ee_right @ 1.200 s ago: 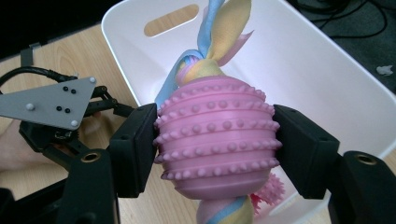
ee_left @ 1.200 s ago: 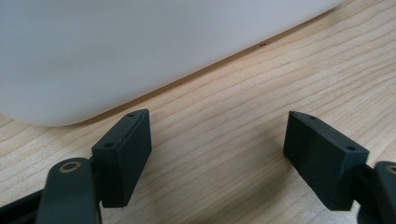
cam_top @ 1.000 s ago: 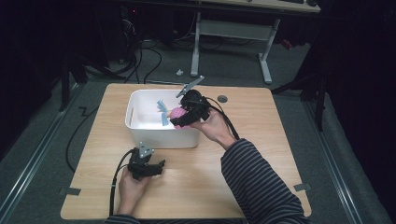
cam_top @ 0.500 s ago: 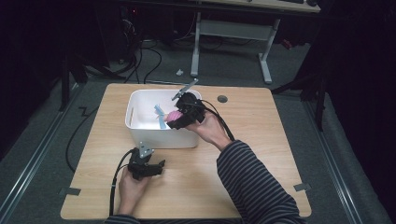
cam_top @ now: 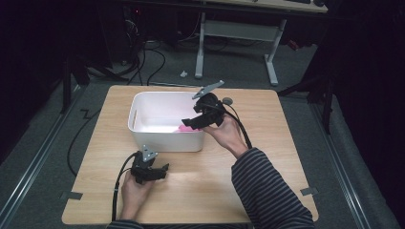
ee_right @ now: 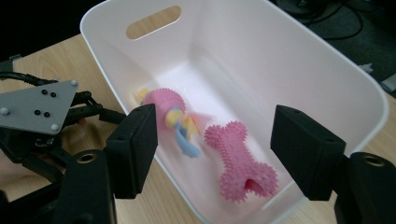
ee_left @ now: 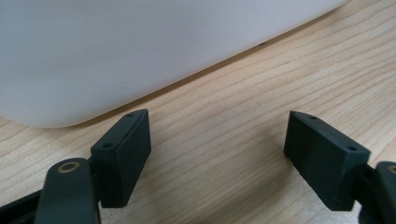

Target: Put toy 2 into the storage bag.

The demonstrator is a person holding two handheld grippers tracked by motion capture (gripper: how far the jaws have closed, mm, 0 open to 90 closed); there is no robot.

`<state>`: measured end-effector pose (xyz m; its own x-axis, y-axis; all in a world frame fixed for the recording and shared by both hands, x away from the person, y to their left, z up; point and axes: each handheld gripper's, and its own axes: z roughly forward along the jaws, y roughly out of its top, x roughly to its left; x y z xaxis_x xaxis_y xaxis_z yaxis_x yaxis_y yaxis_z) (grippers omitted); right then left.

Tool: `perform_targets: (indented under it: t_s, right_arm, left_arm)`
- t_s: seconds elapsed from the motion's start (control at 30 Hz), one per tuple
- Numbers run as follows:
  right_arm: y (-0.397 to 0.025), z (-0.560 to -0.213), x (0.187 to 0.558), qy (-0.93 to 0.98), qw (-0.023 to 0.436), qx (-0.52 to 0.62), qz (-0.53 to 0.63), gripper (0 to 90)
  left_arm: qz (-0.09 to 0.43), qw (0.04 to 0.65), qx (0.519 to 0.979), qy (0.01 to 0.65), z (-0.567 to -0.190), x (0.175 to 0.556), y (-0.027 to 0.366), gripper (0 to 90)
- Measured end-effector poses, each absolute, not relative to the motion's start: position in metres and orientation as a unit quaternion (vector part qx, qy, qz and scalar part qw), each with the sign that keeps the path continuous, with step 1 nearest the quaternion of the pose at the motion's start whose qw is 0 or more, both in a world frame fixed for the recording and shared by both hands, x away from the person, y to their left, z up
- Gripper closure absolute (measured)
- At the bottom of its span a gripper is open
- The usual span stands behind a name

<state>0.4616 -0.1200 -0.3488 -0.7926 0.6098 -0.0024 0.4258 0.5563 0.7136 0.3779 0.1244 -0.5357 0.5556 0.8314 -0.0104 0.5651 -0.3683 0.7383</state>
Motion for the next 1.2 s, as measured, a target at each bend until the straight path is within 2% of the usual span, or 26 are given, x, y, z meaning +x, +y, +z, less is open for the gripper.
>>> perform_targets:
  t_s: [0.5, 1.2]
  right_arm:
    - [-0.179, -0.344, 0.445, 0.846, 0.138, 0.340, 0.388, 35.9]
    - [-0.228, -0.342, 0.414, 0.823, 0.165, 0.368, 0.400, 36.5]
  left_arm:
    - [0.185, 0.358, 0.806, 0.433, -0.536, 0.378, 0.124, 23.2]
    - [0.186, 0.358, 0.806, 0.433, -0.536, 0.378, 0.124, 23.3]
